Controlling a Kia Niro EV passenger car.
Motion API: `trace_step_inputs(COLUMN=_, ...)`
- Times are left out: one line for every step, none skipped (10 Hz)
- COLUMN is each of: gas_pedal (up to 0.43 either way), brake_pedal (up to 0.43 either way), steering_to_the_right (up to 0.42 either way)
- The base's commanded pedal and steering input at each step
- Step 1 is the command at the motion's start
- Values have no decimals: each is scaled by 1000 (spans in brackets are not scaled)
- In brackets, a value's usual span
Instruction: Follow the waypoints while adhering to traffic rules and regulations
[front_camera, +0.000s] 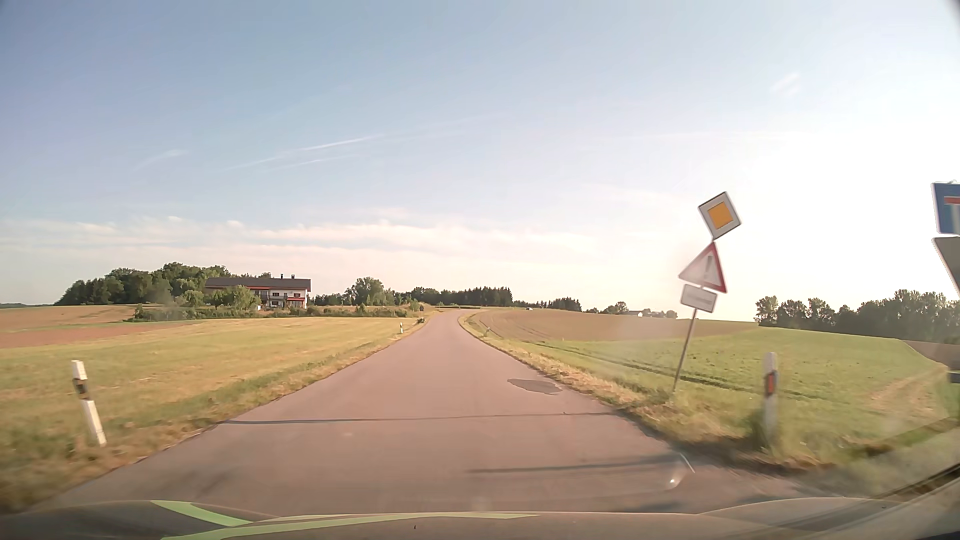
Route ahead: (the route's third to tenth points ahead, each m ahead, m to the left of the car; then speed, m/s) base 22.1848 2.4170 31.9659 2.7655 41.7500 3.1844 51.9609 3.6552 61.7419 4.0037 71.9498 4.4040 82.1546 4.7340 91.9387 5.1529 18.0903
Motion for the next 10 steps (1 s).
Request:
trace_step_inputs(gas_pedal=150, brake_pedal=0, steering_to_the_right=-12)
trace_step_inputs(gas_pedal=150, brake_pedal=0, steering_to_the_right=-13)
trace_step_inputs(gas_pedal=150, brake_pedal=0, steering_to_the_right=-12)
trace_step_inputs(gas_pedal=150, brake_pedal=0, steering_to_the_right=-12)
trace_step_inputs(gas_pedal=157, brake_pedal=0, steering_to_the_right=-11)
trace_step_inputs(gas_pedal=169, brake_pedal=0, steering_to_the_right=-11)
trace_step_inputs(gas_pedal=169, brake_pedal=0, steering_to_the_right=-11)
trace_step_inputs(gas_pedal=189, brake_pedal=0, steering_to_the_right=-10)
trace_step_inputs(gas_pedal=189, brake_pedal=0, steering_to_the_right=-10)
trace_step_inputs(gas_pedal=197, brake_pedal=0, steering_to_the_right=-10)
